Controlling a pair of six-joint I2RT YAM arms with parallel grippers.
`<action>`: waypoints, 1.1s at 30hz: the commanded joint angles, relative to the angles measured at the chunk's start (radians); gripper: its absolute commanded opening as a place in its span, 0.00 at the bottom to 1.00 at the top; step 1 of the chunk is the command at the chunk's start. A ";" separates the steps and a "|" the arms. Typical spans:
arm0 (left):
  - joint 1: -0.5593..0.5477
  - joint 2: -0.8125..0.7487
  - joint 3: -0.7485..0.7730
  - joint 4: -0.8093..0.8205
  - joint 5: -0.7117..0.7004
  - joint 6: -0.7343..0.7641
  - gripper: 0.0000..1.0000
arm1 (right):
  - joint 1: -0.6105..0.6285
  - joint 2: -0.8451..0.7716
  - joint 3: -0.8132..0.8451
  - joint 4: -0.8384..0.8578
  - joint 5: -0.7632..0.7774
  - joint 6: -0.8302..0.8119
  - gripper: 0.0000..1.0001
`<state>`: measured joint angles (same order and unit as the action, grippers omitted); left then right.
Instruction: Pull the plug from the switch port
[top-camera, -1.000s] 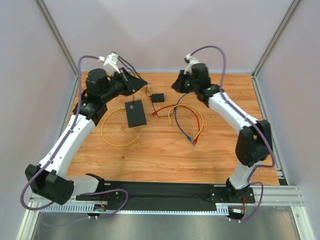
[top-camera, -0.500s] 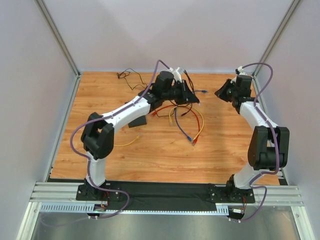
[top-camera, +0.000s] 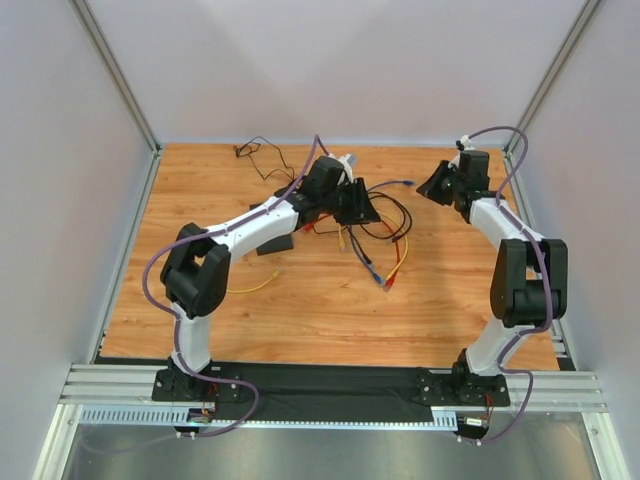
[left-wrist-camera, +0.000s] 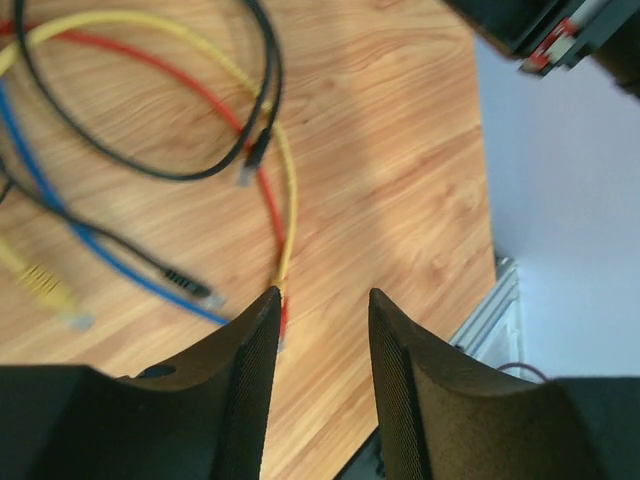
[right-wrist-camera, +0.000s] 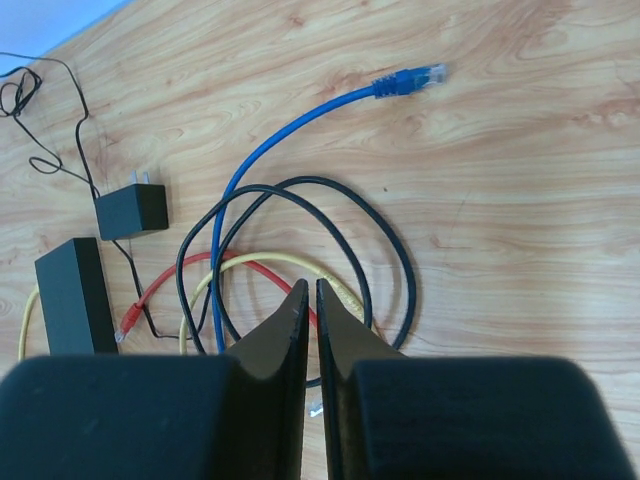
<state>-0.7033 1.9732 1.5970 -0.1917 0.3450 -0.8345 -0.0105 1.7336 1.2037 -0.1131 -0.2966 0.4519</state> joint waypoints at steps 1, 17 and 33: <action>0.034 -0.158 -0.083 -0.064 -0.072 0.098 0.48 | 0.056 0.017 0.066 -0.008 0.007 -0.024 0.08; 0.571 -0.775 -0.796 0.179 -0.106 -0.083 0.53 | 0.553 0.289 0.408 -0.134 0.076 -0.180 0.09; 0.774 -0.498 -1.033 0.751 -0.044 -0.373 0.51 | 0.707 0.646 0.809 -0.306 -0.124 -0.245 0.09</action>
<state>0.0605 1.4189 0.5919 0.3553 0.3115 -1.1179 0.7055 2.3573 1.9556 -0.3992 -0.3580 0.2043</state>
